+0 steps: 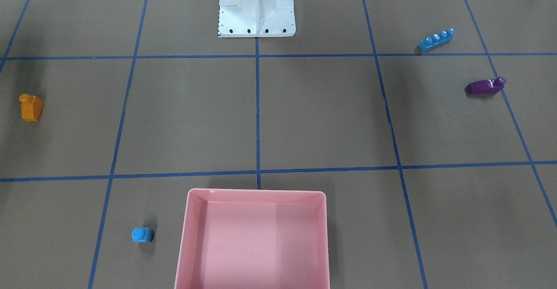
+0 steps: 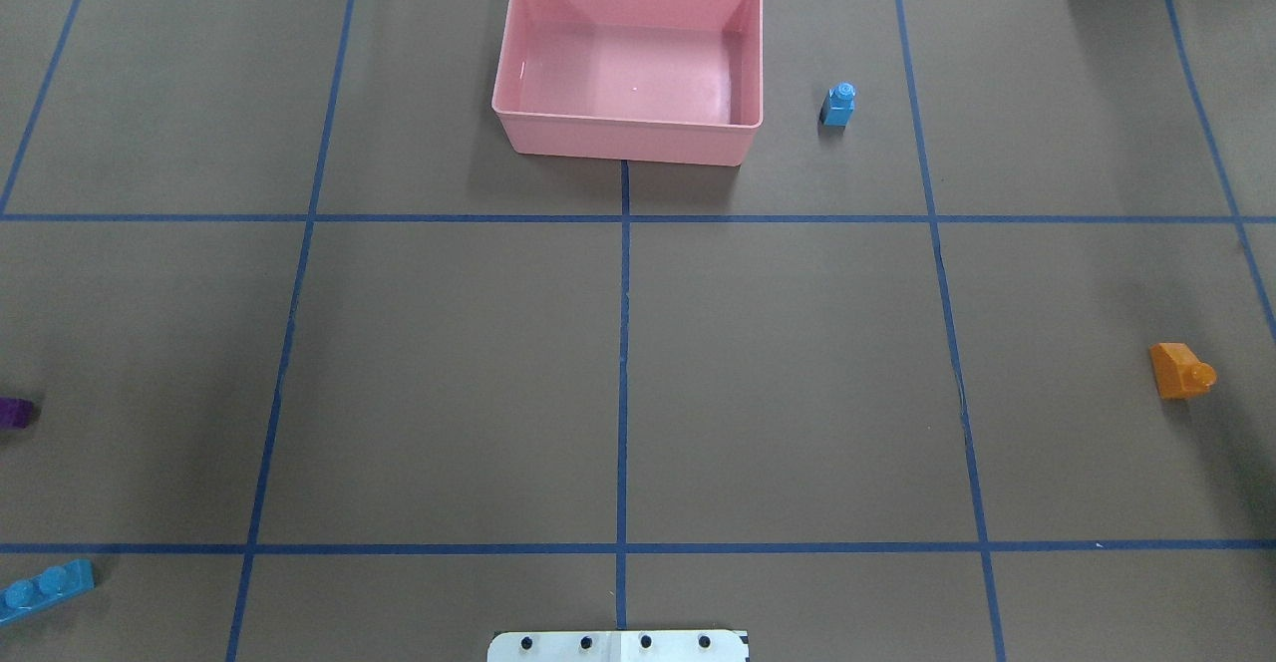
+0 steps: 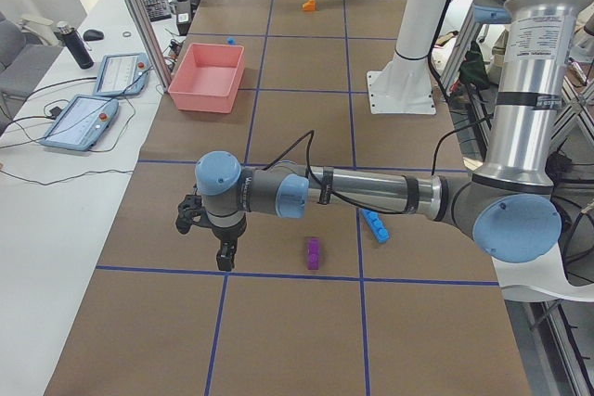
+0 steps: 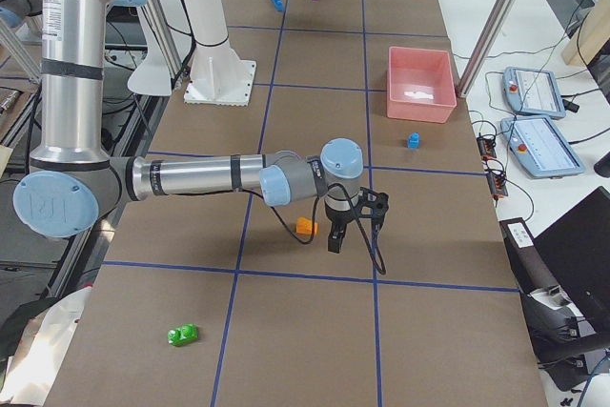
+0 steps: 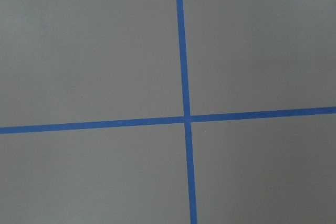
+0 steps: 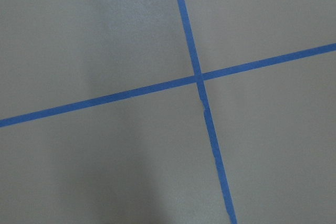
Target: Put all blocks into box
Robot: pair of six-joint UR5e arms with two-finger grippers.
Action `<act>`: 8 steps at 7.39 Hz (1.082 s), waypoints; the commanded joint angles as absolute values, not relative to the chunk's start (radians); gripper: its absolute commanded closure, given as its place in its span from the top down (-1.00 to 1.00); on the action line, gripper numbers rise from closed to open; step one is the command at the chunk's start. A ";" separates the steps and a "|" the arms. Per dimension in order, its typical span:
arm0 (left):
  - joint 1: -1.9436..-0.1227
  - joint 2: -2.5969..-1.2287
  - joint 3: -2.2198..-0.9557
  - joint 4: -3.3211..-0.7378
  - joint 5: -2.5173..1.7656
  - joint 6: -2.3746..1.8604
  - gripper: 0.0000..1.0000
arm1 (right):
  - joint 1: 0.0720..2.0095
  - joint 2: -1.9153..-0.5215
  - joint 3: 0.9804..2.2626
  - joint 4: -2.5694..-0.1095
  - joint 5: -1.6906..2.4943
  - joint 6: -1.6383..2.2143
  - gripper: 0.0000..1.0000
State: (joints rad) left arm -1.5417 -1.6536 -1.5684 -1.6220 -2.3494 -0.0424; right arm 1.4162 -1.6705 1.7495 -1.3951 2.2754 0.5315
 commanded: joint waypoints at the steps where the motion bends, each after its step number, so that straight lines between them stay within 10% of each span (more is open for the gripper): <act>1: -1.542 -1.652 -1.572 -1.623 -2.419 -0.043 1.00 | 1.416 -1.674 1.747 -1.393 2.269 0.532 1.00; 8: -1.540 -1.641 -1.577 -1.624 -2.439 -0.041 1.00 | 1.410 -1.671 1.769 -1.391 2.275 0.525 1.00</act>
